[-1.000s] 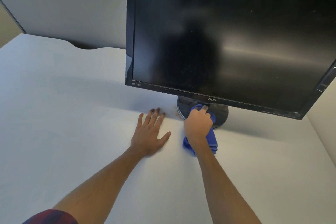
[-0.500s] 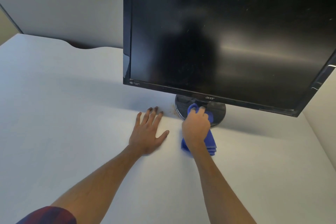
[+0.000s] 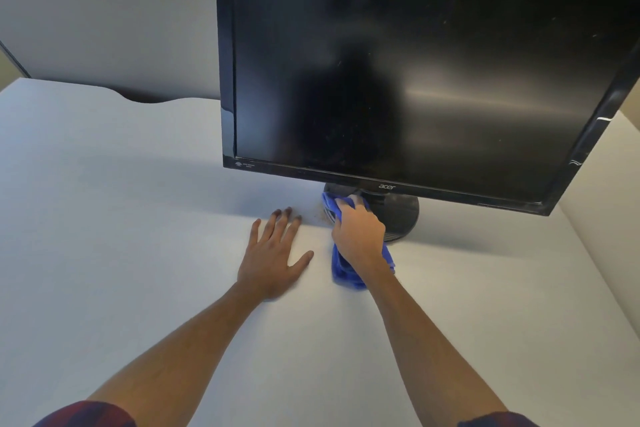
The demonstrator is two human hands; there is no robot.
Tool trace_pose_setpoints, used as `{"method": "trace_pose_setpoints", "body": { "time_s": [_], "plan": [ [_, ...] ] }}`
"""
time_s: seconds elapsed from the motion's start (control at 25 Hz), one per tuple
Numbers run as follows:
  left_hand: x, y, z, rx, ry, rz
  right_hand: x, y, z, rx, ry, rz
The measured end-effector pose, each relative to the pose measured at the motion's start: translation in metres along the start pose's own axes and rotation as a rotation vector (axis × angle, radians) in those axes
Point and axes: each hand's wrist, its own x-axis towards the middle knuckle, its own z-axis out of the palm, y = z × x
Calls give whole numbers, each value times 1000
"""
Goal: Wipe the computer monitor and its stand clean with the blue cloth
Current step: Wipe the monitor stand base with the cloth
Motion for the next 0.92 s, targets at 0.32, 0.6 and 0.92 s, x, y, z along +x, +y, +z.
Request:
{"method": "trace_pose_setpoints", "body": {
  "time_s": [0.32, 0.6, 0.92],
  "plan": [
    [0, 0, -1, 20, 7, 8, -17, 98, -38, -184, 12, 242],
    [1, 1, -2, 10, -2, 1, -8, 50, -21, -219, 65, 59],
    [2, 0, -2, -3, 11, 7, -15, 102, -50, -302, -3, 359]
  ]
}}
